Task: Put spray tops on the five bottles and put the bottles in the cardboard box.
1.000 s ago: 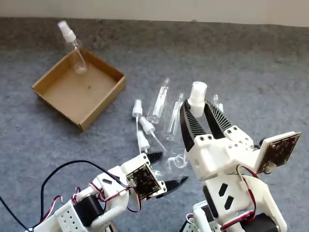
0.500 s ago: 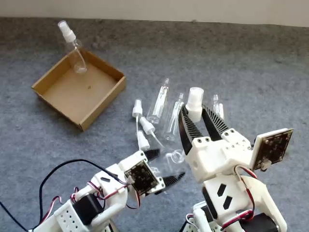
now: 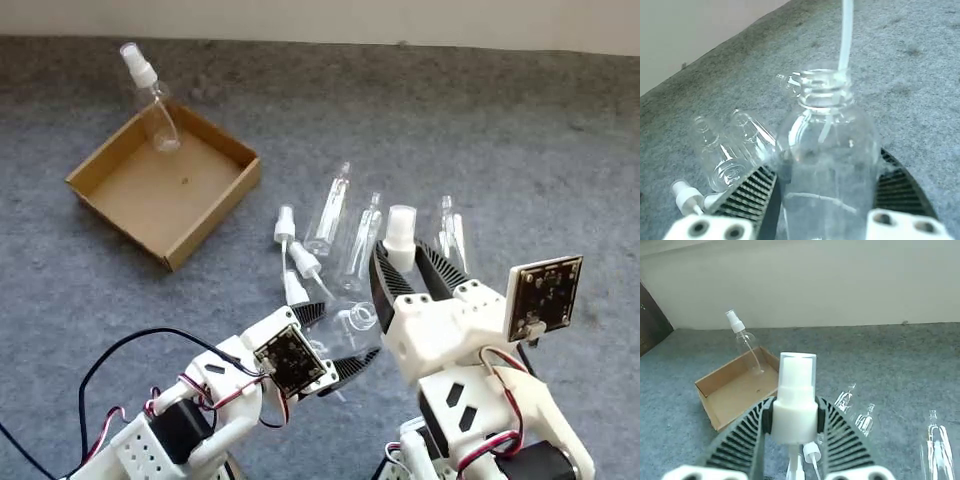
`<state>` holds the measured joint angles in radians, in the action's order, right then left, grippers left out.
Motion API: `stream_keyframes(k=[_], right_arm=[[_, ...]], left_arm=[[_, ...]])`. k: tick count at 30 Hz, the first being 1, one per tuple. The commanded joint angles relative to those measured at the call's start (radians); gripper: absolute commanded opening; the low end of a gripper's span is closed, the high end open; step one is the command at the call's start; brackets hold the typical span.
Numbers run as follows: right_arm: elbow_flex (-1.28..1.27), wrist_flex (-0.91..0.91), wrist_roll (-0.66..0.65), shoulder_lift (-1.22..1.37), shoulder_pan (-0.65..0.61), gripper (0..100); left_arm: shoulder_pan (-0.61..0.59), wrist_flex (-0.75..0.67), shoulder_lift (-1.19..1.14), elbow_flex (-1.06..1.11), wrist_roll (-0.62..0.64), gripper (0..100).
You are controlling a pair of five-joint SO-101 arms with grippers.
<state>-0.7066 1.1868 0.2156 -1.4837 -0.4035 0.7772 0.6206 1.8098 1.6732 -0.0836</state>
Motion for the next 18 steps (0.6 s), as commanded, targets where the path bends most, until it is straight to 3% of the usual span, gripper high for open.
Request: stream_keyframes(k=[1,11,18], right_arm=[[0.013,0.015,0.0,-0.007,-0.012,1.0],[-0.105,0.015,-0.087,-0.007,-0.013,1.0],[-0.101,0.07,-0.101,-0.007,-0.119,1.0]], left_arm=[[-0.005,-0.008,0.021,0.013,0.012,14],[-0.012,-0.008,0.021,0.013,0.012,14],[-0.041,-0.06,0.021,0.021,0.012,14]])
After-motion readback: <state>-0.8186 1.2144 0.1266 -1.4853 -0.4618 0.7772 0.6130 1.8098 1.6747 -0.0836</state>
